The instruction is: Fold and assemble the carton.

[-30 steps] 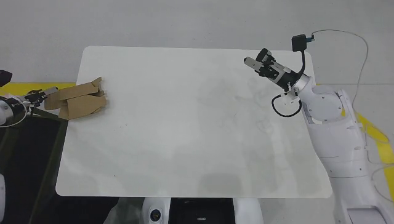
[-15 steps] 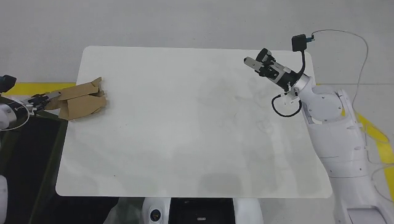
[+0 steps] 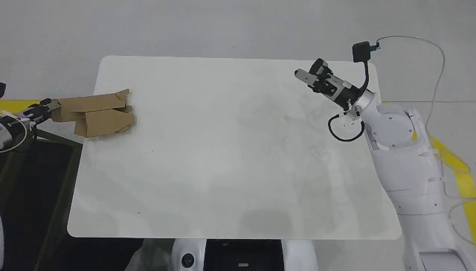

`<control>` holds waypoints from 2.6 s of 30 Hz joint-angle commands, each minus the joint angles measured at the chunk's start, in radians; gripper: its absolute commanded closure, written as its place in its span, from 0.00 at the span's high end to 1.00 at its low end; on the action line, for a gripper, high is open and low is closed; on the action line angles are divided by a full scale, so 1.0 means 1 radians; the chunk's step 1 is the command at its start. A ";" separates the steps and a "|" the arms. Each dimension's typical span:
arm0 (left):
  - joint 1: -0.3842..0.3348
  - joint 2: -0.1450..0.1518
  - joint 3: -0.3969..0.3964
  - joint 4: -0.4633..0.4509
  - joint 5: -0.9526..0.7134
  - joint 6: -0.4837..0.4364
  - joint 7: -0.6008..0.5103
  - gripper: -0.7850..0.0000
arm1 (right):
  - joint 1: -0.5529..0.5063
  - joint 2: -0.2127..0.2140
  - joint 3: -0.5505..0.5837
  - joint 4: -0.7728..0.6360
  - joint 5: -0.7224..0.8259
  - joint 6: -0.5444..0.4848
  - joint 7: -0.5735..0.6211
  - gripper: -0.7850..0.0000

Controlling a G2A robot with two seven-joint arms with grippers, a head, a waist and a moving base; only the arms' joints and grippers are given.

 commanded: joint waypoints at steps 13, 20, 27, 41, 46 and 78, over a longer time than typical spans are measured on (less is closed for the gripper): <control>-0.016 -0.055 -0.008 -0.223 -0.277 -0.058 -0.108 0.00 | 0.000 0.000 0.000 0.000 0.000 0.000 0.000 1.00; -0.063 -0.097 0.052 -0.320 -0.363 -0.049 -0.117 0.00 | 0.000 0.000 0.000 0.000 0.000 0.000 0.000 1.00; -0.133 -0.147 0.149 -0.381 -0.361 -0.066 -0.101 0.00 | 0.000 0.000 0.000 0.000 0.000 0.000 0.000 1.00; -0.225 -0.265 0.375 -0.453 -0.394 -0.101 -0.065 0.00 | 0.000 0.000 0.000 0.000 0.000 0.000 0.000 1.00; -0.233 -0.286 0.448 -0.473 -0.387 -0.129 -0.038 0.00 | 0.000 0.000 0.000 0.000 0.000 0.000 0.000 1.00; -0.247 -0.097 0.948 -0.908 -0.596 -0.231 0.064 0.00 | 0.260 -0.017 -0.220 0.237 0.218 -0.274 0.382 1.00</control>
